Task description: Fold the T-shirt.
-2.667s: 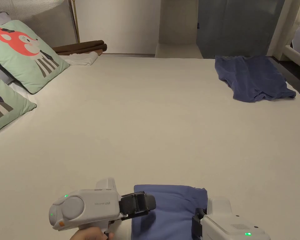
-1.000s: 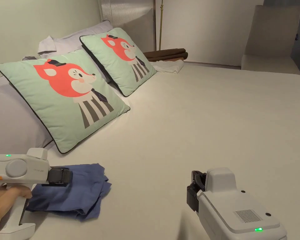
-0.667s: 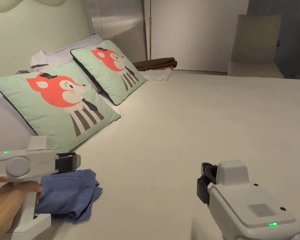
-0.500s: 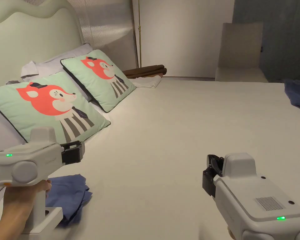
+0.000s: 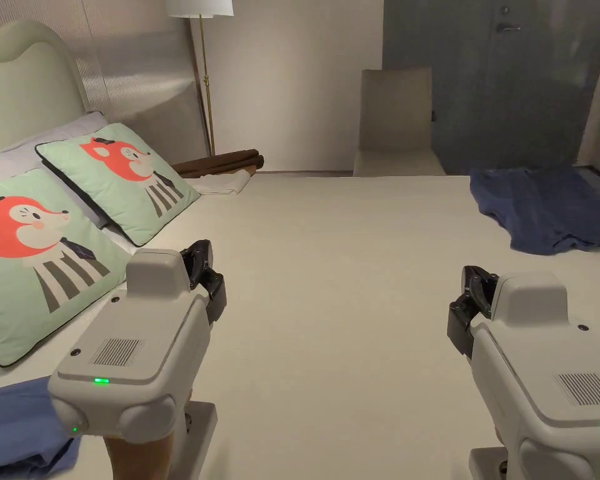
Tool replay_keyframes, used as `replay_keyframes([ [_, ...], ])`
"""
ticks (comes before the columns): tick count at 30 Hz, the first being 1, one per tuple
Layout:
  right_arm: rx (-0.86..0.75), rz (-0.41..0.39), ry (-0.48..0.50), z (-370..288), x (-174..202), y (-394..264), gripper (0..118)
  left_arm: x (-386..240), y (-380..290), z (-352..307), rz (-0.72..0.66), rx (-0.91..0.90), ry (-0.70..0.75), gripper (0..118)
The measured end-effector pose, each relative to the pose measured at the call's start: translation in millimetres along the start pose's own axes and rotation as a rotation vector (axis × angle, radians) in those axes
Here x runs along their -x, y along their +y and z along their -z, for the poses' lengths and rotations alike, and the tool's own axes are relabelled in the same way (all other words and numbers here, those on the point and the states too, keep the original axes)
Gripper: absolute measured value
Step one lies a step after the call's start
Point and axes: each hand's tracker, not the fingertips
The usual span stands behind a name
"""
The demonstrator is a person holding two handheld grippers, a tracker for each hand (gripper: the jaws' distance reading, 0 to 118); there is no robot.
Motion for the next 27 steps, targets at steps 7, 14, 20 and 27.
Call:
replay_keyframes([
  [7, -0.012, 0.006, -0.069, -16, -42, 1, 0, -58, -19, -1, -0.048, -0.047, -0.075, 0],
  [14, -0.021, -0.007, -0.115, -24, -66, 1, 0, -81, -26, 0, -0.064, -0.043, -0.084, 0],
  [20, -0.02, -0.015, -0.136, -26, -75, -1, 0, -84, -27, 1, -0.049, -0.046, -0.092, 0],
  [27, -0.017, -0.01, -0.135, -27, -74, -1, 0, -80, -26, 4, -0.067, -0.041, -0.098, 0],
])
